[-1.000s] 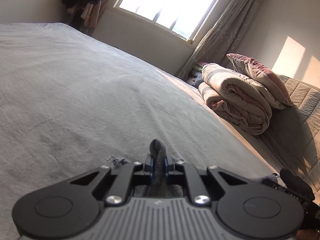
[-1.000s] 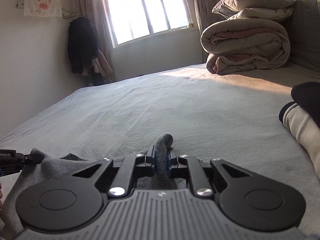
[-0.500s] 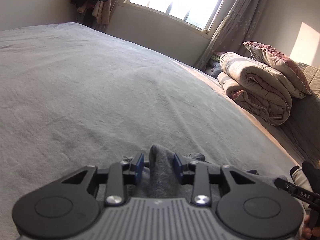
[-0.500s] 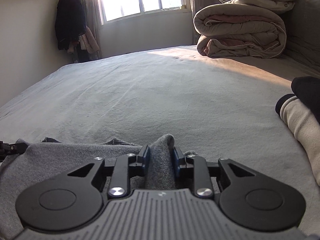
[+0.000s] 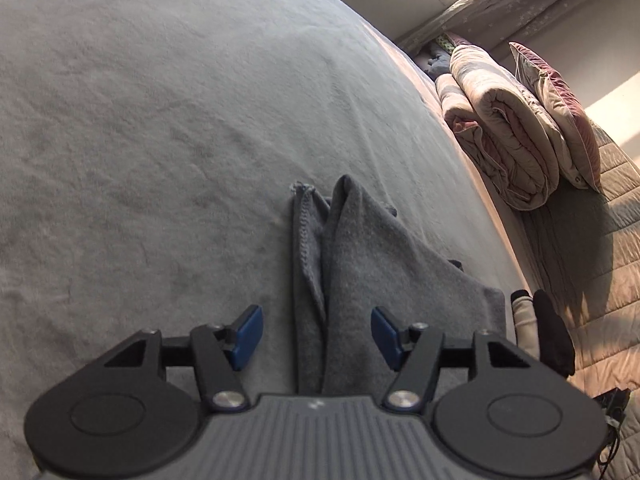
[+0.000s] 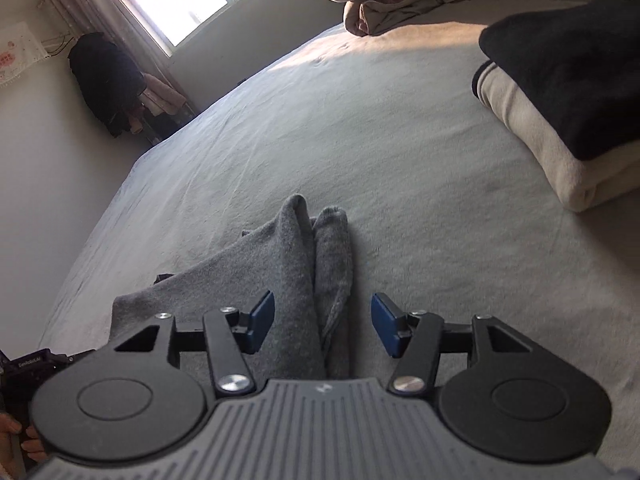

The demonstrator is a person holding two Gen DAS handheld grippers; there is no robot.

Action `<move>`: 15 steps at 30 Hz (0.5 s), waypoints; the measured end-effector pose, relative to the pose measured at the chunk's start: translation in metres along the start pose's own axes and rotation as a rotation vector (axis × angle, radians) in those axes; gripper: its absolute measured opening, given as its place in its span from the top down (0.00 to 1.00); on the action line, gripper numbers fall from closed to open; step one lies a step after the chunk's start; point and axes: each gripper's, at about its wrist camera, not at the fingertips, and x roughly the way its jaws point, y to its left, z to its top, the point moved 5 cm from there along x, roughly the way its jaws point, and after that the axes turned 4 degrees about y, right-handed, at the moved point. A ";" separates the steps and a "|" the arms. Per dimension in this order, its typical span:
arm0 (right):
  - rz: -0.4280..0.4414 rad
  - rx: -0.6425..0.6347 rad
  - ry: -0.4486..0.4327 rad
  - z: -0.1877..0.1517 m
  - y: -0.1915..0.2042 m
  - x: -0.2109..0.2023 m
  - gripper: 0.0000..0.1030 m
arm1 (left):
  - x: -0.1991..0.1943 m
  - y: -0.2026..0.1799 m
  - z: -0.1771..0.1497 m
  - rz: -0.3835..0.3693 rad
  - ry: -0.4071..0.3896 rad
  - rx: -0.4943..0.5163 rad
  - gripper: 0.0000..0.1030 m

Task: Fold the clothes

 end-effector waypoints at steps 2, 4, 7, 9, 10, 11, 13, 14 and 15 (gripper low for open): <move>0.067 0.063 0.040 -0.010 -0.004 -0.008 0.44 | -0.001 0.003 -0.013 -0.051 0.054 -0.030 0.39; 0.137 0.142 0.092 -0.020 -0.008 -0.008 0.44 | 0.002 0.004 -0.022 -0.095 0.058 -0.046 0.34; 0.171 0.181 0.109 -0.032 -0.007 0.004 0.44 | 0.010 0.003 -0.030 -0.137 0.026 -0.074 0.31; 0.192 0.213 0.069 -0.033 -0.004 0.011 0.44 | 0.016 0.001 -0.033 -0.166 -0.032 -0.110 0.32; 0.210 0.246 0.054 -0.033 -0.002 0.014 0.44 | 0.019 -0.001 -0.035 -0.177 -0.064 -0.123 0.34; 0.228 0.277 0.041 -0.034 0.000 0.019 0.44 | 0.022 -0.003 -0.037 -0.188 -0.095 -0.134 0.35; 0.245 0.316 0.043 -0.035 0.007 0.029 0.59 | 0.028 -0.013 -0.041 -0.164 -0.136 -0.103 0.45; 0.237 0.329 0.053 -0.036 0.010 0.035 0.68 | 0.031 -0.015 -0.042 -0.142 -0.145 -0.104 0.59; 0.225 0.335 0.045 -0.036 0.013 0.036 0.70 | 0.032 -0.013 -0.043 -0.136 -0.148 -0.143 0.78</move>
